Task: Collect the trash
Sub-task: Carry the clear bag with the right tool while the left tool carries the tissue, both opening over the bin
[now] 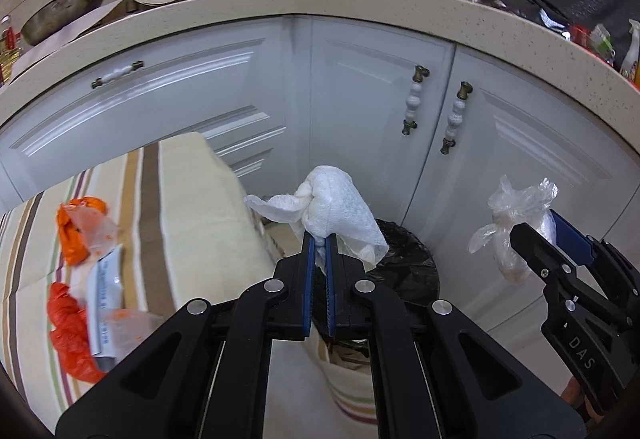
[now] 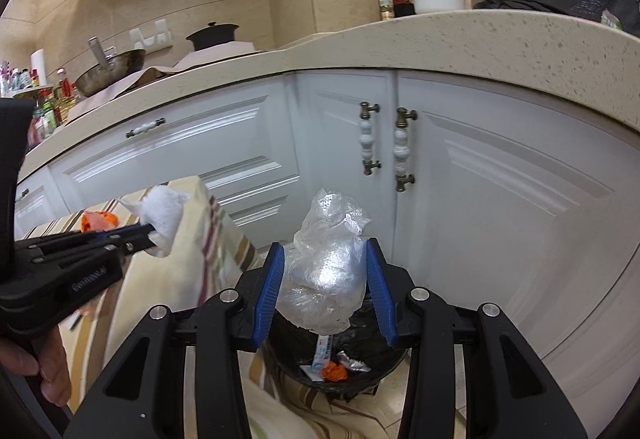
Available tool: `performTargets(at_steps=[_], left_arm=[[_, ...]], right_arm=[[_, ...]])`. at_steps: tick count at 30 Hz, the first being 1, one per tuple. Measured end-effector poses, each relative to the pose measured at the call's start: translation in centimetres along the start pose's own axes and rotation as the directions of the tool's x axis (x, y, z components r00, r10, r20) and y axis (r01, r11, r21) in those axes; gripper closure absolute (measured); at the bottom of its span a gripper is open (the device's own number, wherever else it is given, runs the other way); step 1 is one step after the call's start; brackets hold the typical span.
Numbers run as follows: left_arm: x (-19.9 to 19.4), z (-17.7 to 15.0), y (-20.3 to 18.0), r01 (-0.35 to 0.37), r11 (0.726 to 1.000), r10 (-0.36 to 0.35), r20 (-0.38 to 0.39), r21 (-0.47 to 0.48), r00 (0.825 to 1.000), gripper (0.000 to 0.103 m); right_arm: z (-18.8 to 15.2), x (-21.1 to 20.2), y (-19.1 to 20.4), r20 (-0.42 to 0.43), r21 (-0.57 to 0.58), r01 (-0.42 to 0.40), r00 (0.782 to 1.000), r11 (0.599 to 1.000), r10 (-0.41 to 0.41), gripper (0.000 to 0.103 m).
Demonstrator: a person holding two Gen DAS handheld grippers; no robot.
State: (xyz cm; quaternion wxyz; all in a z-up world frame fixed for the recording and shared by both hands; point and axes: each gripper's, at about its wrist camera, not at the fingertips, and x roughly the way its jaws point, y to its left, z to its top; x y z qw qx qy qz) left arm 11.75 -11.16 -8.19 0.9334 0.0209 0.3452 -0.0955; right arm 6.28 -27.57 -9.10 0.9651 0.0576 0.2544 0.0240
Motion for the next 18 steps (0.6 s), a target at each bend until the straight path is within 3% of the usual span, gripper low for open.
performTargets(at_steps=[15,17,18], left_arm=[[7.4,0.5,-3.9,0.004,0.999,0.001,-0.106,0.044,0.994,0.097],[8.8,0.5,-4.2,0.003,0.999,0.003,-0.14,0.041,0.99,0.095],[9.4,0.4,-4.2,0.004,1.0,0.001,-0.154,0.031,0.988,0.09]], right_arm=[[-0.6,5.6,-3.1,-0.026,-0.002,0.01,1.0,1.0,-0.01,0.061],[-0.8,6.7,-3.5,-0.043,0.004,0.003,0.999,1.0,-0.003,0.058],[-0.9,7.0,-3.7,-0.045,0.009,0.008,0.999,1.0,-0.008,0.052]])
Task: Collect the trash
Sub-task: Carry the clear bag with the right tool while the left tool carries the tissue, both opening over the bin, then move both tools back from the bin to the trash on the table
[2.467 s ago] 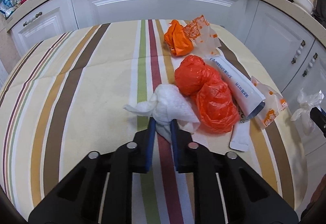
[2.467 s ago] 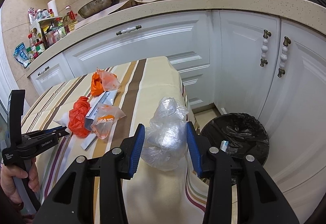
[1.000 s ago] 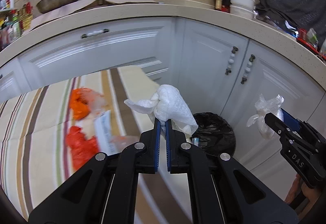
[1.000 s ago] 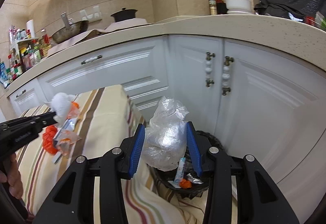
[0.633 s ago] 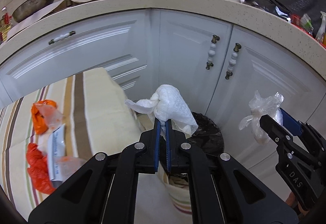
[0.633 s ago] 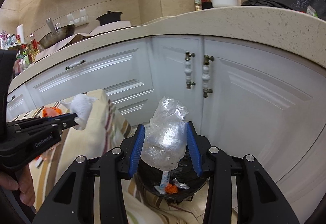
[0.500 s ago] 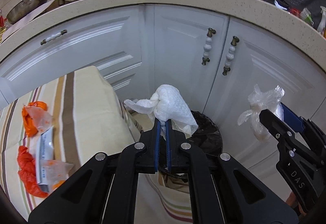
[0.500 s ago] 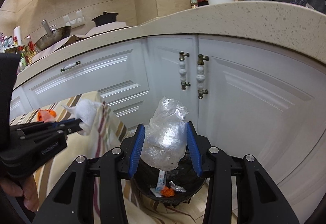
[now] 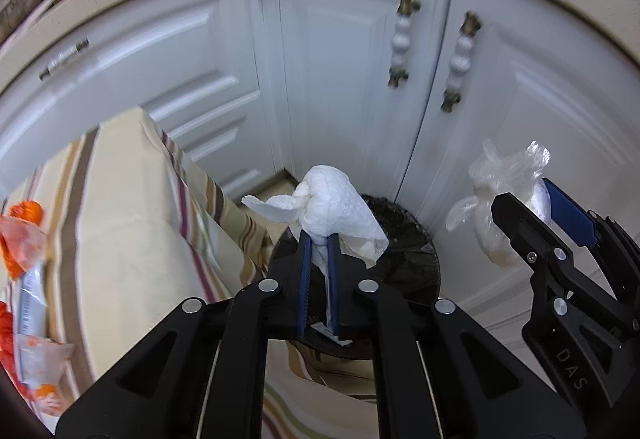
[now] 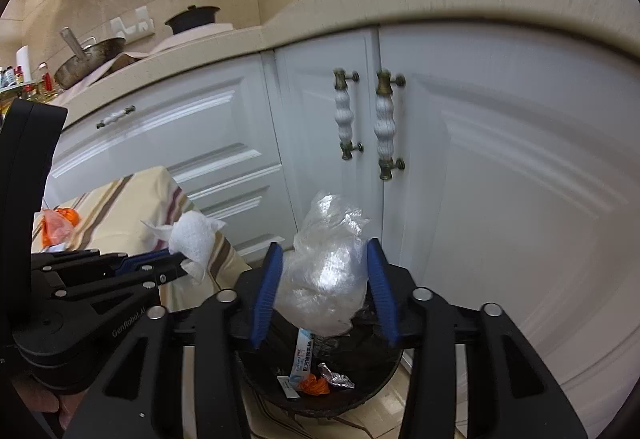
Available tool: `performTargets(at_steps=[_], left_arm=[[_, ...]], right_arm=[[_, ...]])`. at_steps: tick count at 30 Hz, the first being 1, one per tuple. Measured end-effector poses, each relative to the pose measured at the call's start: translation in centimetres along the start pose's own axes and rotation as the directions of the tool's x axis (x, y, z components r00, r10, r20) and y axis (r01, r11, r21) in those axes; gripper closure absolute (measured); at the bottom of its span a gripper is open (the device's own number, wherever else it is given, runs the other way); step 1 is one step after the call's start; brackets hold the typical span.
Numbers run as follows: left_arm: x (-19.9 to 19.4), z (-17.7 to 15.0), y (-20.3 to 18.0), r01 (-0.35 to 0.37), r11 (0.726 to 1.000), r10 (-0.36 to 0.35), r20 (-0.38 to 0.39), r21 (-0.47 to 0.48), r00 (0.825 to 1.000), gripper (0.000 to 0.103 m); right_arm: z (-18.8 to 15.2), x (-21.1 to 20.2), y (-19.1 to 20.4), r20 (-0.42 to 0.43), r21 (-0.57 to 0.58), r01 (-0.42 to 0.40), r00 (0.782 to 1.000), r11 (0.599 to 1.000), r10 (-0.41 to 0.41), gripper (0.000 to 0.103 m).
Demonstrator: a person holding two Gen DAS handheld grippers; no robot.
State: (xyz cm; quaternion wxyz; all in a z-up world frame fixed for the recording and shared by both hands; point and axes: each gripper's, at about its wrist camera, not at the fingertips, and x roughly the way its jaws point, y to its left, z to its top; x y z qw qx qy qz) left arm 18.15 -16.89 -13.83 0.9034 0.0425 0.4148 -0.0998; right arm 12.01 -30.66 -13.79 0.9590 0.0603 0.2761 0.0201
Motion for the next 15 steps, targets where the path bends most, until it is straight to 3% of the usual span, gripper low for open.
performTargets(at_steps=[2,4,5,10,15], left_arm=[[1.1,0.1,0.0,0.003,1.0,-0.003,-0.03,-0.022,1.0,0.084],[1.6,0.2,0.2,0.004,0.999,-0.005,-0.044,-0.039,0.999,0.068],[1.6,0.2,0.3,0.007,0.999,-0.009,-0.042,-0.047,0.999,0.065],[0.4,0.1,0.6,0.006,0.999,-0.006,-0.004,-0.049,1.0,0.055],[-2.5,-0.1,2.2,0.009,0.997,-0.006,0.039,-0.076,0.999,0.055]], right_arm=[[-0.2,0.9,-0.5,-0.008,0.014,0.006,1.0,1.0,-0.005,0.049],[-0.2,1.3,-0.8,-0.017,0.021,0.01,1.0,1.0,-0.01,0.049],[-0.2,1.3,-0.9,-0.018,0.025,0.013,1.0,1.0,-0.012,0.049],[0.0,0.8,-0.4,-0.013,0.02,0.012,1.0,1.0,-0.012,0.049],[0.3,-0.5,1.0,-0.009,0.014,0.001,1.0,1.0,-0.001,0.049]])
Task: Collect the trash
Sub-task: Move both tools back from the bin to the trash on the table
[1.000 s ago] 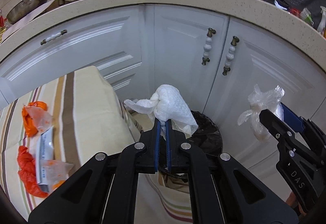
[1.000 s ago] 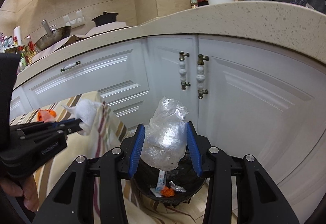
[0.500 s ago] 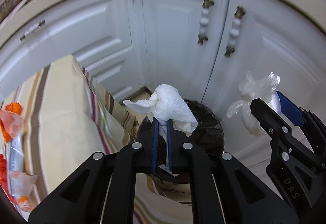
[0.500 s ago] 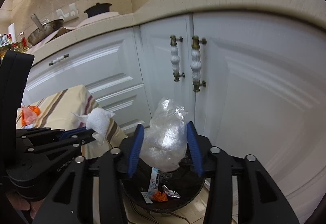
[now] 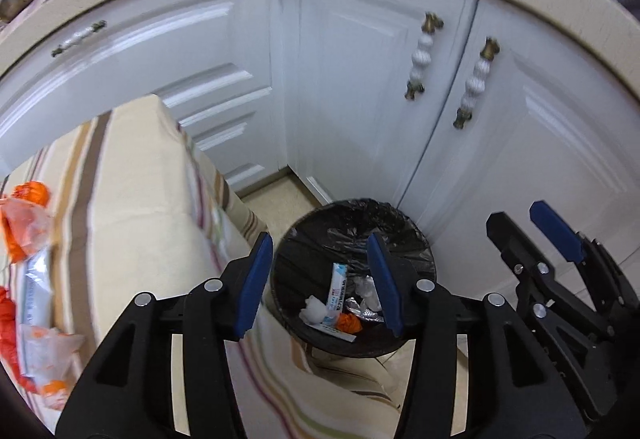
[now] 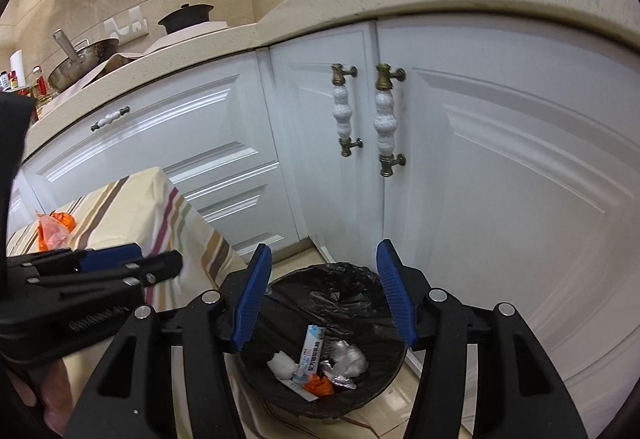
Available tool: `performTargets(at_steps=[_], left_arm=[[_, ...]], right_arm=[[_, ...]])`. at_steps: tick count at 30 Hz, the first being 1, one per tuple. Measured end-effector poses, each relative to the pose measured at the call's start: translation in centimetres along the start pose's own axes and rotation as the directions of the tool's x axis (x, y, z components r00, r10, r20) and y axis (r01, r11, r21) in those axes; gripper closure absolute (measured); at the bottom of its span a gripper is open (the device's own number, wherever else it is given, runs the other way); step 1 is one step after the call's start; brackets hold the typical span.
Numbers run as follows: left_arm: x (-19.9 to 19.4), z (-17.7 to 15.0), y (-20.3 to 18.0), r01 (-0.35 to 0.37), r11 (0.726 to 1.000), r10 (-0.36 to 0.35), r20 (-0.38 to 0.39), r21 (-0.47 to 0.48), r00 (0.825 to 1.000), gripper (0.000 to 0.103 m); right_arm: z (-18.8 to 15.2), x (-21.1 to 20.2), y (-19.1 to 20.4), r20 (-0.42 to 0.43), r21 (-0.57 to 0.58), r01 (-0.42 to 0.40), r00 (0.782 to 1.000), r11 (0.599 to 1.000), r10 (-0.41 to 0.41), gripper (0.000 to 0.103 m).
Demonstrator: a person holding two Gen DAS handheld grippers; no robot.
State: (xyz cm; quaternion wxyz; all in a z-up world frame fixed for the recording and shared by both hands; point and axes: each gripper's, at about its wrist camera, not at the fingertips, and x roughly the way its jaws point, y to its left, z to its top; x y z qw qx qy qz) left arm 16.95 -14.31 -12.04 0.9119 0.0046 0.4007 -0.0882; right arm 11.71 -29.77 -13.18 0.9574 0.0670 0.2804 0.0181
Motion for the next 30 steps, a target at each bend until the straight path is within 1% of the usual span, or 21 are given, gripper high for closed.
performTargets(at_steps=[4,6,10,15,18,24,30], left_arm=[[-3.3,-0.3,2.1,-0.023,1.0,0.023,0.056,-0.015,0.998,0.053],[-5.2,-0.7,3.9,-0.038,0.998,0.041,0.08,-0.043,0.996,0.05],[-8.6,-1.5,7.5,-0.086,0.993,0.095,0.115,-0.083,0.989,0.049],[-12.7,-3.4,13.1,-0.169,0.974,0.191,0.139,-0.153,0.972,0.049],[-14.7,-4.9,16.2,-0.221,0.956,0.249,0.136,-0.191,0.959,0.048],[-17.8,-8.3,22.6,-0.32,0.905,0.357,0.092,-0.279,0.93,0.048],[-20.1,-11.8,27.3,-0.395,0.848,0.436,0.041,-0.354,0.899,0.048]], right_arm=[[0.1,-1.2,1.7,0.006,-0.009,-0.019,1.0,1.0,0.019,0.048],[0.1,-1.9,3.0,0.01,-0.011,-0.039,0.999,0.999,0.039,0.048],[0.0,-3.0,6.0,0.01,-0.025,-0.096,0.995,0.995,0.096,0.048],[0.1,-4.4,10.7,0.014,-0.075,-0.179,0.983,0.981,0.181,0.048],[-0.1,-4.9,13.7,0.007,-0.108,-0.23,0.973,0.967,0.232,0.048],[-1.2,-5.5,18.5,-0.036,-0.169,-0.312,0.95,0.935,0.311,0.047],[-2.4,-5.7,21.9,-0.084,-0.212,-0.357,0.934,0.91,0.347,0.047]])
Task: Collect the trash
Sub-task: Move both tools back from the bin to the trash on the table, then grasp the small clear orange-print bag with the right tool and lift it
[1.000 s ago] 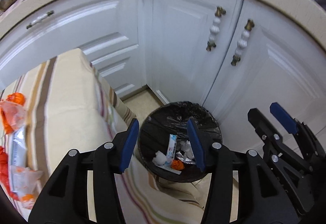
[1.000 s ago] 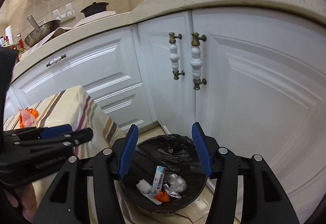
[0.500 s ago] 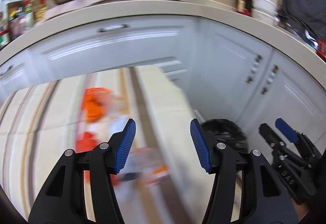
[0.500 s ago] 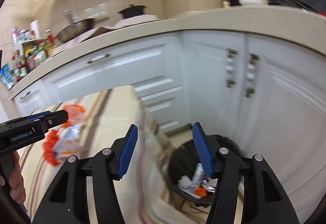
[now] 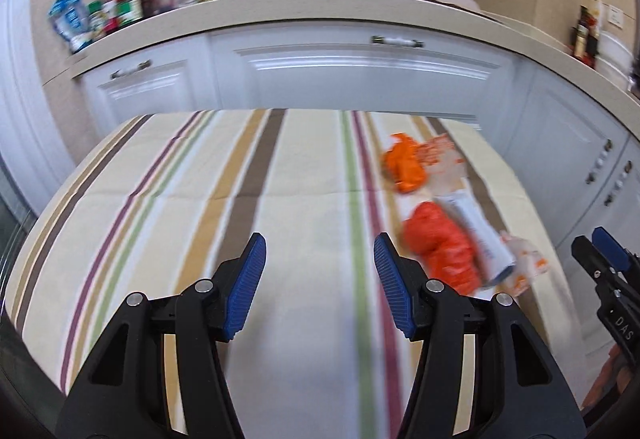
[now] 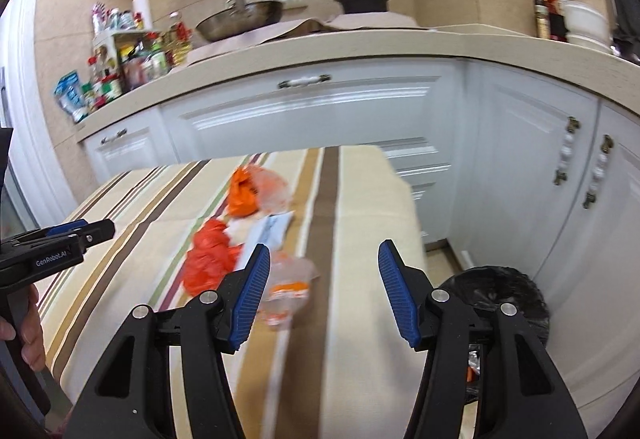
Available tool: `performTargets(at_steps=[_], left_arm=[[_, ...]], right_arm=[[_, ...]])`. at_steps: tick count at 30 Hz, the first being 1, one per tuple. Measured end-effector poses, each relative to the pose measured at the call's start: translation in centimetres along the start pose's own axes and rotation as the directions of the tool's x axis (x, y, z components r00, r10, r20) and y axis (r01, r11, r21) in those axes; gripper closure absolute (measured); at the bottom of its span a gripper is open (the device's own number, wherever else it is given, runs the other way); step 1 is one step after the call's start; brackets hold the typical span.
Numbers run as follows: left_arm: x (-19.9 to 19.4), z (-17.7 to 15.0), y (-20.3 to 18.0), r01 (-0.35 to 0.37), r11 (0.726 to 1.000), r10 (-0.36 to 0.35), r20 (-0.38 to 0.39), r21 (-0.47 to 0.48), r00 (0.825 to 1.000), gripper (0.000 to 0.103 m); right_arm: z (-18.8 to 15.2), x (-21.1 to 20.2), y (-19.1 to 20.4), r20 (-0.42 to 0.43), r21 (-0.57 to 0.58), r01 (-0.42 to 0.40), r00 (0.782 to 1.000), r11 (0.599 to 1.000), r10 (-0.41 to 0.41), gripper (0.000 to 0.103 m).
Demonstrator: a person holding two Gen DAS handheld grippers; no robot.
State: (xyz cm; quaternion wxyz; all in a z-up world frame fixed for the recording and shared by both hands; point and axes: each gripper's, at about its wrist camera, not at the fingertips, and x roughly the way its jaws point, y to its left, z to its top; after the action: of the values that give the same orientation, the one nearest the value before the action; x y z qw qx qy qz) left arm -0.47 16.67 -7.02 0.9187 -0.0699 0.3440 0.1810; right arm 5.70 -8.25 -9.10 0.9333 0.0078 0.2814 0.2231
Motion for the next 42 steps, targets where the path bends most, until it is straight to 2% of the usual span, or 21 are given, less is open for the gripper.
performTargets(at_steps=[4,10,19,25,30,42], left_arm=[[0.2,-0.9,2.5,-0.029,0.999,0.028,-0.019,-0.035,0.999,0.048],[0.7,-1.8,4.1,-0.027,0.997,0.024,-0.037,-0.071,0.999,0.048],[1.6,-2.2,4.1,-0.006,0.997,0.001,-0.06,-0.079,0.998,0.048],[1.9,-2.3,3.5,0.005,0.997,-0.01,-0.066,-0.076,0.998,0.048],[2.0,-2.4,3.0,0.013,0.998,-0.018,-0.07,-0.066,0.997,0.048],[1.9,-2.4,1.4,0.045,0.998,-0.048,-0.071,-0.039,0.996,0.048]], right_arm=[[-0.4,0.8,1.5,-0.03,-0.02,-0.01,0.999,1.0,0.009,0.047],[-1.0,2.4,2.6,-0.094,-0.039,0.008,0.995,0.999,-0.012,0.047],[-1.3,3.6,2.7,-0.143,-0.045,0.02,0.989,0.999,-0.026,0.047],[-1.3,3.6,2.6,-0.139,-0.04,0.008,0.99,0.999,-0.013,0.053],[-1.3,3.8,2.1,-0.142,-0.02,0.004,0.99,1.0,-0.007,0.053],[-1.5,4.6,2.2,-0.186,-0.018,-0.025,0.982,1.0,0.021,0.072]])
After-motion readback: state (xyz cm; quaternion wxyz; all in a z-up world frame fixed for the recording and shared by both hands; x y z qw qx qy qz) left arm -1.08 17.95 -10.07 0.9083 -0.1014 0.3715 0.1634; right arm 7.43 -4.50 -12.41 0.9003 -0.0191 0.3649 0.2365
